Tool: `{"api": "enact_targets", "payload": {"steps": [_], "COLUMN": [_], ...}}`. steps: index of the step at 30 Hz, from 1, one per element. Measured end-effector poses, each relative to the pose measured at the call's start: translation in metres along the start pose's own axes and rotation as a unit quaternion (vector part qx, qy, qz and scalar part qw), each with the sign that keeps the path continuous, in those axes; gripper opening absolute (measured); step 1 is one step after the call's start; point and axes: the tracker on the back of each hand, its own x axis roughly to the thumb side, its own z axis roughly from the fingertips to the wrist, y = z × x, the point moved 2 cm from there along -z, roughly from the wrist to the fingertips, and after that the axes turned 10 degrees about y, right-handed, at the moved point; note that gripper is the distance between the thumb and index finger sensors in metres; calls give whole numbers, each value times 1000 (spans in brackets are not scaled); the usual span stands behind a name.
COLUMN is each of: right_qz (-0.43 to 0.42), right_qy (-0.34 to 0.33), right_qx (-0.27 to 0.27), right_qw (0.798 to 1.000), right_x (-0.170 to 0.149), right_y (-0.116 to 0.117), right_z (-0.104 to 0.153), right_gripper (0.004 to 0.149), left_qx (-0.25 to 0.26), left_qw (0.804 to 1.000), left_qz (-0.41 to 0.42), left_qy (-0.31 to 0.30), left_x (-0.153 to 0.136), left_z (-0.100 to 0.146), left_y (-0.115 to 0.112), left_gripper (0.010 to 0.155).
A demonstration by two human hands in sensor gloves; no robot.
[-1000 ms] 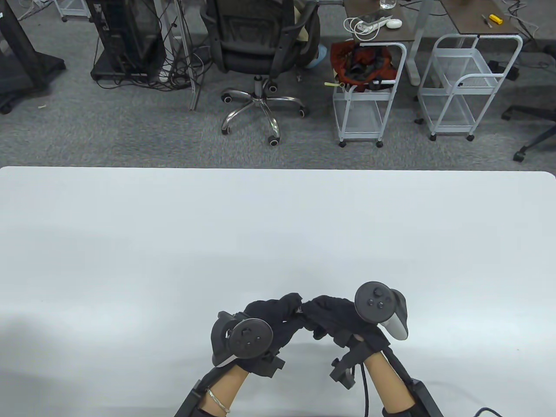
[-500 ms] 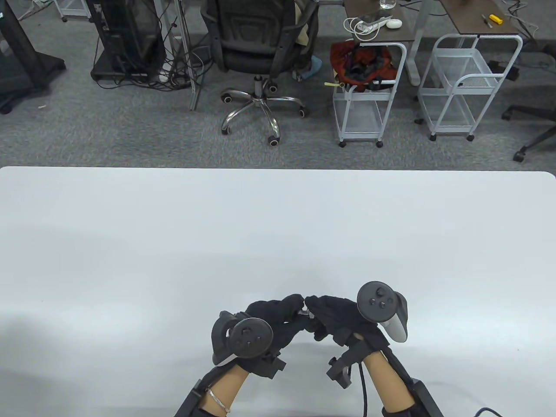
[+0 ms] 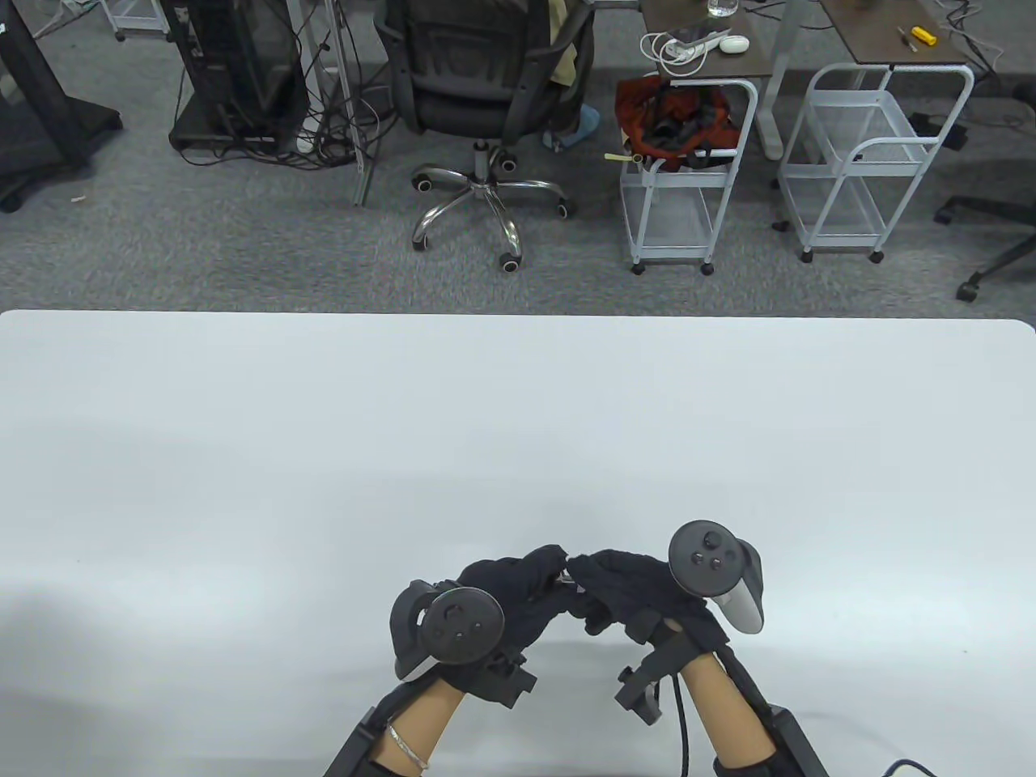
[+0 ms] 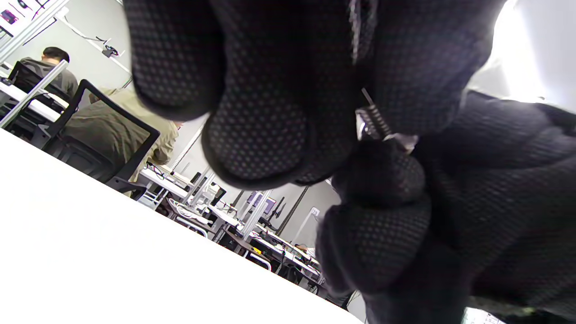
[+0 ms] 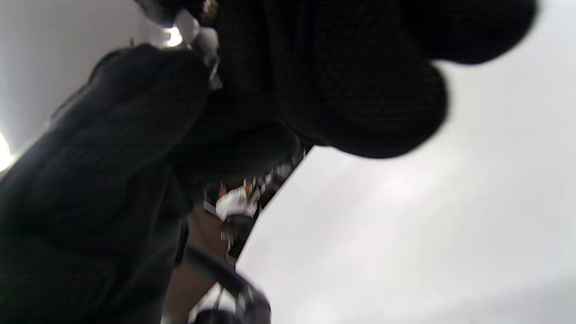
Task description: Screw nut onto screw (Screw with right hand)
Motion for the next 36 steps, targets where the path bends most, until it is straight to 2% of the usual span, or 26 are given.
{"api": "enact_targets", "payload": {"steps": [2,5,6,9,10,13,15,16,19,21,24,25,28,30,33,34,36], "right_qz": [9,28,30,4,3,24,29,30,8,14,27,31,6,7,21,30,18], "right_qy": [4,7,10,6,7,5,10,4,6,7,12,10,5,10,8,4,-6], "right_qx": [8,87,97,8,4,46,94,82,4,18,85,82,16,28,85,77,23], "right_qw": [1000,996,995,1000,1000,999,995,996,1000,1000,996,996,1000,1000,996,997,1000], "right_x": [1,2,2,0,0,2,3,3,1,2,3,2,1,1,2,2,2], "right_y": [0,2,2,-3,-3,-3,-1,-2,-6,-6,-4,-4,-7,-6,-4,-4,-7], "right_z": [0,0,0,0,1,1,1,1,2,3,2,2,2,2,2,2,1], "right_gripper": [49,53,52,49,48,51,52,50,48,49,51,50,48,49,51,49,49], "left_qx": [-1,8,5,-13,-16,-13,-4,-7,-22,-23,-16,-17,-23,-23,-9,-11,-16], "left_qw": [1000,1000,1000,1000,1000,1000,1000,1000,999,999,1000,1000,999,999,1000,1000,999], "left_qz": [2,-15,-14,17,24,17,7,9,35,39,21,22,35,36,20,21,31], "left_qy": [7,4,0,-5,-1,5,3,0,-3,-1,-6,-8,-10,-6,-5,-9,-12], "left_x": [0,0,1,0,0,0,0,1,1,0,1,2,1,1,1,2,2], "left_z": [0,0,0,0,0,0,0,0,-1,-1,-1,-1,-1,-1,0,0,0], "left_y": [0,1,1,-1,-1,-1,1,1,-1,-1,0,0,-1,-1,1,2,2], "left_gripper": [49,49,49,50,51,50,50,50,51,50,50,50,50,50,50,50,50]}}
